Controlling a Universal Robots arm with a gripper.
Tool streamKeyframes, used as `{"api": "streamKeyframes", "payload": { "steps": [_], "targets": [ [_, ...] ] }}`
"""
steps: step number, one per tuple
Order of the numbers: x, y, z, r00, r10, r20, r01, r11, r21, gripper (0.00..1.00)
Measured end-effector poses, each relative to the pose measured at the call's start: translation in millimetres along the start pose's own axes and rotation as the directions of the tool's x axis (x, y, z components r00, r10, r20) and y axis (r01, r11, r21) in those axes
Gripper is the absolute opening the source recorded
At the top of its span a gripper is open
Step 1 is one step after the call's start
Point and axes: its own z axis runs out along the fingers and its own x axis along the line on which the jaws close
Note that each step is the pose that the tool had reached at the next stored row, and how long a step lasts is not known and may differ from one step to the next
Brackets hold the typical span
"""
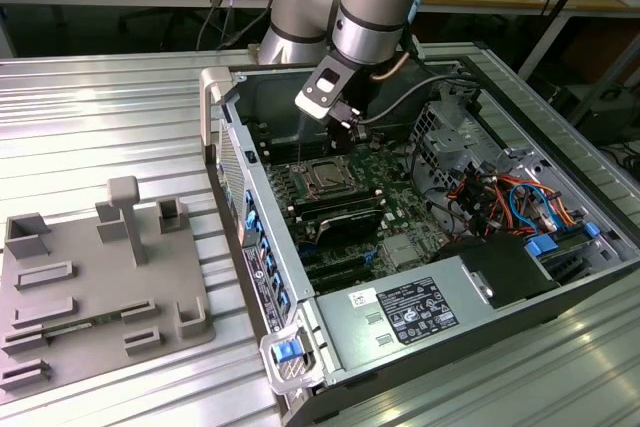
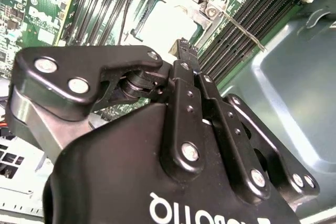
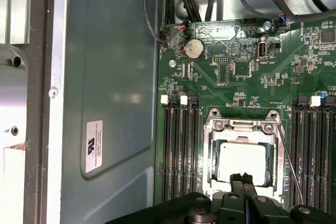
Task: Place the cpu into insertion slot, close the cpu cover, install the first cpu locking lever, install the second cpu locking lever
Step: 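Install the first cpu locking lever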
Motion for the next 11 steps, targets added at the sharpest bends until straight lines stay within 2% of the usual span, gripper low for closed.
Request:
{"api": "streamKeyframes", "payload": {
  "steps": [3,6,8,11],
  "targets": [
    [0.0,0.0,-0.1,0.9989,-0.046,-0.0011,0.046,0.9989,0.0009,0.11],
    [0.0,0.0,-0.1,0.9956,-0.093,-0.0025,0.093,0.9956,0.0017,0.11],
    [0.0,0.0,-0.1,0.9904,-0.138,-0.0038,0.138,0.9904,0.0024,0.11],
    [0.0,0.0,0.0,0.9836,-0.180,-0.0051,0.180,0.9836,0.0029,0.11]
  ]
}}
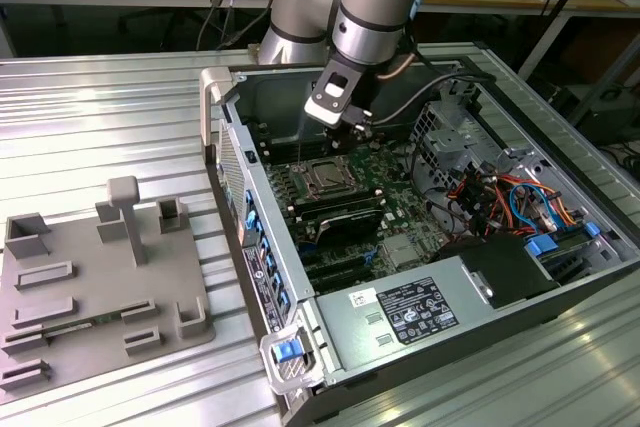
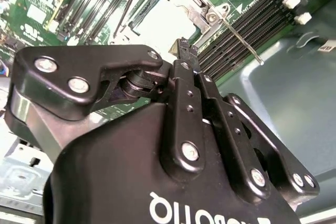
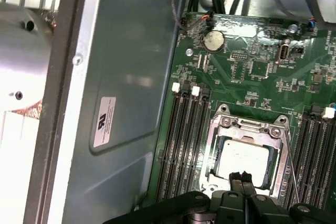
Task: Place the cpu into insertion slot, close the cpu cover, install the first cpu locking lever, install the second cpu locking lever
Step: 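Install the first cpu locking lever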
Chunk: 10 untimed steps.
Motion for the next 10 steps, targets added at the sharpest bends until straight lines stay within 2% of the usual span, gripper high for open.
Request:
{"api": "streamKeyframes", "payload": {
  "steps": [5,10],
  "targets": [
    [0.0,0.0,0.0,0.9977,-0.067,-0.0018,0.067,0.9977,0.0012,0.11],
    [0.0,0.0,0.0,0.9919,-0.127,-0.0035,0.127,0.9919,0.0021,0.11]
  ]
}}
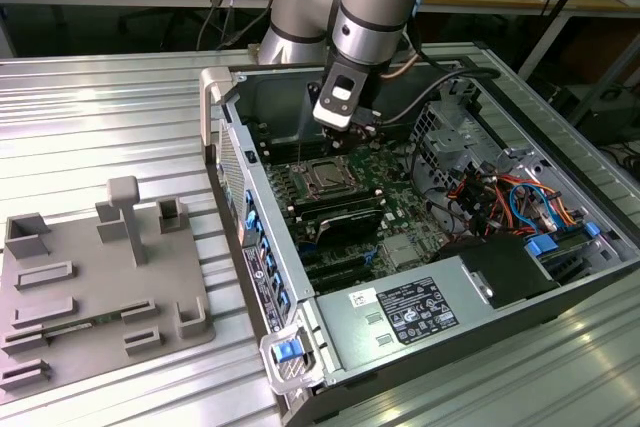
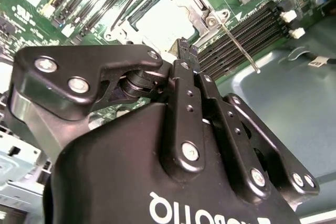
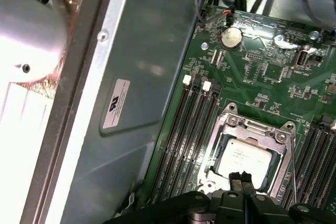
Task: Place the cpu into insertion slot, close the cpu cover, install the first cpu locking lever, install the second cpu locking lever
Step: 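Install the first cpu locking lever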
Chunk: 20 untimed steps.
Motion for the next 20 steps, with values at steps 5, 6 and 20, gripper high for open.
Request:
{"api": "streamKeyframes", "payload": {
  "steps": [5,6,20],
  "targets": [
    [0.0,0.0,0.0,0.9964,-0.085,-0.0024,0.085,0.9964,0.0015,0.11],
    [0.0,0.0,0.0,0.9951,-0.099,-0.0027,0.099,0.9951,0.0017,0.11],
    [0.0,0.0,0.0,0.9137,-0.406,-0.0124,0.406,0.9137,0.0052,0.11]
  ]
}}
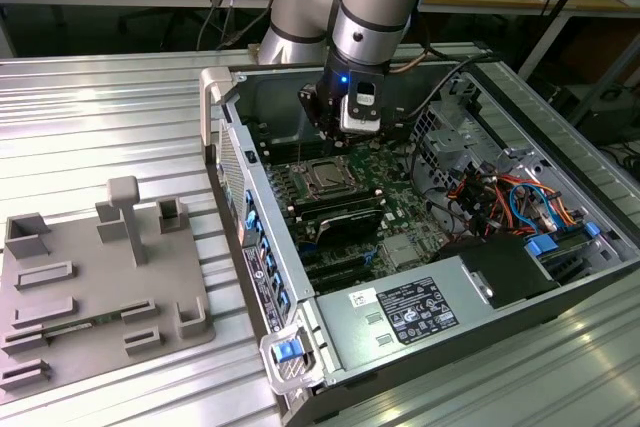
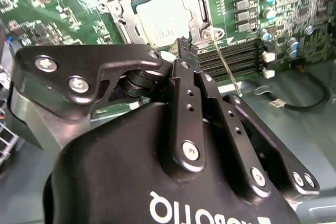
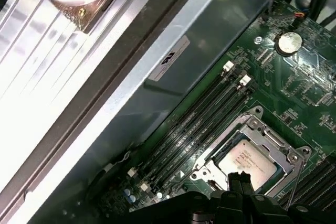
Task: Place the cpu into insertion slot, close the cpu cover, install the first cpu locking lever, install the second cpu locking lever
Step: 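Install the first cpu locking lever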
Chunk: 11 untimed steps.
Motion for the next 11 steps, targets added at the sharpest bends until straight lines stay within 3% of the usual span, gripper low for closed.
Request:
{"api": "streamKeyframes", "payload": {
  "steps": [3,6,11],
  "targets": [
    [0.0,0.0,0.0,0.9968,-0.080,-0.0022,0.080,0.9968,0.0013,0.11],
    [0.0,0.0,0.0,0.9893,-0.146,-0.0041,0.146,0.9893,0.0024,0.11],
    [0.3,-0.3,0.0,0.9664,-0.257,-0.0075,0.257,0.9664,0.0038,0.11]
  ]
}}
